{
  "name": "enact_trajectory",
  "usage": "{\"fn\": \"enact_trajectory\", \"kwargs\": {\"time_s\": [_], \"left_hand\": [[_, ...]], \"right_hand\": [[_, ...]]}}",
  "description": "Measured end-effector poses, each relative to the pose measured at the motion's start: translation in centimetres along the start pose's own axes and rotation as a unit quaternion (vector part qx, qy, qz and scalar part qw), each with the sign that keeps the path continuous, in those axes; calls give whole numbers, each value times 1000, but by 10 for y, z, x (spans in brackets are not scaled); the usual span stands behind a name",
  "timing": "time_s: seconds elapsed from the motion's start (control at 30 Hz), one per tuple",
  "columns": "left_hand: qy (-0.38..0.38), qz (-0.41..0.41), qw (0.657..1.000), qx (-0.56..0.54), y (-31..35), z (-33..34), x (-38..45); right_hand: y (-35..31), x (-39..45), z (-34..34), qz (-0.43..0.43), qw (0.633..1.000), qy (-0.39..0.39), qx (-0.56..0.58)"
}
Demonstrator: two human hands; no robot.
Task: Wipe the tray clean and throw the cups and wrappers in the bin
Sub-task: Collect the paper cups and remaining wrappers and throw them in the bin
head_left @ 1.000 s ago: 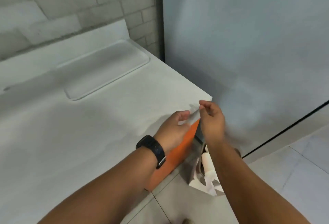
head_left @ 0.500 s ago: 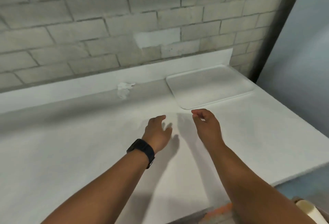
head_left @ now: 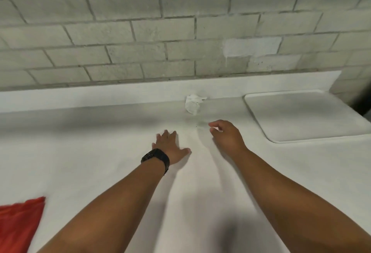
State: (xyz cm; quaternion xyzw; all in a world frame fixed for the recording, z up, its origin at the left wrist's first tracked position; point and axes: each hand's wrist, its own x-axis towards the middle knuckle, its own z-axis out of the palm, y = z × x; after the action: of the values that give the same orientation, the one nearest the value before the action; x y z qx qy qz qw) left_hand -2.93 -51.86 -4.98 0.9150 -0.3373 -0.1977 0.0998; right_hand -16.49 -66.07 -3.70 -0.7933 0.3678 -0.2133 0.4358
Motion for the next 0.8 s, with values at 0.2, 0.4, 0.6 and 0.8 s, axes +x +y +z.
{"fn": "enact_trajectory", "kwargs": {"time_s": [0.2, 0.4, 0.6, 0.8], "left_hand": [[-71, -4, 996, 54, -25, 5, 19], [-66, -3, 997, 30, -27, 13, 25], [-75, -6, 997, 24, -29, 15, 29], [-77, -7, 997, 18, -30, 17, 32]], "right_hand": [[-12, 70, 20, -29, 991, -38, -128], [-14, 140, 55, -32, 951, -100, -290], [-10, 172, 86, -82, 918, -132, -364], [-6, 164, 96, -39, 950, -22, -309]]}}
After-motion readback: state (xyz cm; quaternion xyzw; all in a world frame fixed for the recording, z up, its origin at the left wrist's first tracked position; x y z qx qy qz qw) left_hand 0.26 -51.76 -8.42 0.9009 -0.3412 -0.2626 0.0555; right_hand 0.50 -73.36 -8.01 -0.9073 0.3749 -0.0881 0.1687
